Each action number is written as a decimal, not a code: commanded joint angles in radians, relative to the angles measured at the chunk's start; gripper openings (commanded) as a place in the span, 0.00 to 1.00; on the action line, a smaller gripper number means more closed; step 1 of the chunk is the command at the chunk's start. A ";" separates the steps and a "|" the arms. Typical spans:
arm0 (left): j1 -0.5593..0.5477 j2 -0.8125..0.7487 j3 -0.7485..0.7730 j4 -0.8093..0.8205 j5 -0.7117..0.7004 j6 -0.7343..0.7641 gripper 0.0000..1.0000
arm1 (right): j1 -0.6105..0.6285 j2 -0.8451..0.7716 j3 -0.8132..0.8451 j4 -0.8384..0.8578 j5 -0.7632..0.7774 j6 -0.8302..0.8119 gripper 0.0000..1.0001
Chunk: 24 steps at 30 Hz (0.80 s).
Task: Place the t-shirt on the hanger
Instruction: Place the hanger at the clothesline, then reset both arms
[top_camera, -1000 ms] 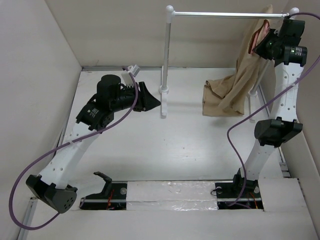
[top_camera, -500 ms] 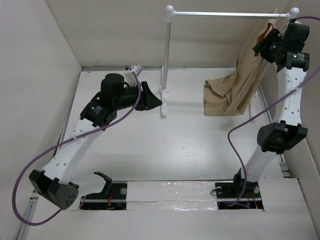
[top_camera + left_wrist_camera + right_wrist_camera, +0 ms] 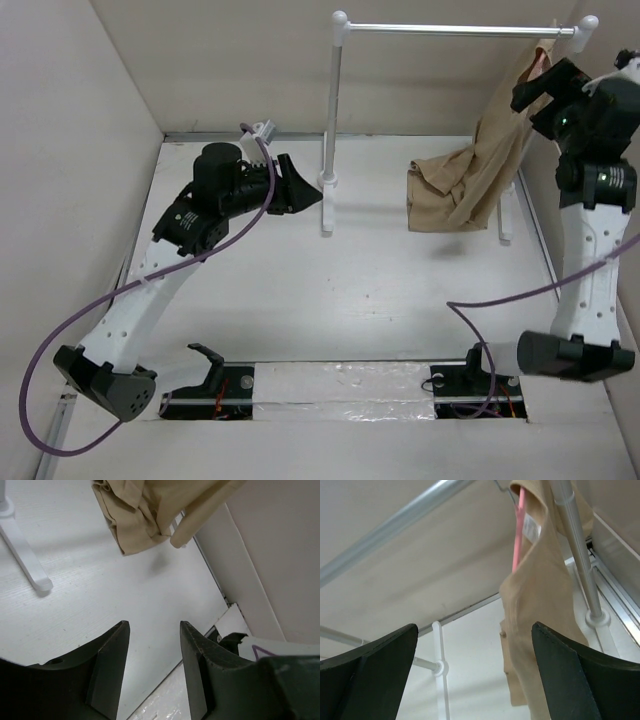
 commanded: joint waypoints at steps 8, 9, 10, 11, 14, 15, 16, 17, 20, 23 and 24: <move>0.002 -0.100 0.043 0.031 -0.160 -0.012 0.53 | 0.157 -0.519 -0.560 0.351 -0.052 0.109 1.00; 0.002 -0.106 0.023 0.040 -0.161 -0.021 0.54 | 0.224 -0.544 -0.584 0.365 -0.099 0.119 1.00; 0.002 -0.114 0.005 0.059 -0.164 -0.032 0.57 | 0.258 -0.565 -0.604 0.374 -0.125 0.128 1.00; 0.002 -0.126 -0.026 0.069 -0.167 -0.053 0.57 | 0.295 -0.592 -0.659 0.391 -0.148 0.155 1.00; 0.002 -0.137 -0.067 0.102 -0.170 -0.084 0.58 | 0.435 -0.590 -0.727 0.381 -0.274 0.162 1.00; 0.002 -0.142 -0.080 0.112 -0.173 -0.102 0.58 | 0.473 -0.584 -0.762 0.330 -0.286 0.169 1.00; 0.002 -0.146 -0.092 0.138 -0.174 -0.116 0.58 | 0.556 -0.587 -0.790 0.325 -0.287 0.179 1.00; 0.002 -0.155 -0.116 0.149 -0.174 -0.121 0.58 | 0.599 -0.595 -0.819 0.327 -0.284 0.182 1.00; 0.002 -0.168 -0.164 0.166 -0.183 -0.133 0.58 | 0.752 -0.658 -0.926 0.318 -0.172 0.228 1.00; 0.002 -0.177 -0.211 0.168 -0.190 -0.129 0.58 | 0.855 -0.722 -0.994 0.276 -0.043 0.255 1.00; 0.002 -0.177 -0.224 0.169 -0.189 -0.130 0.58 | 0.875 -0.731 -0.999 0.235 0.009 0.260 1.00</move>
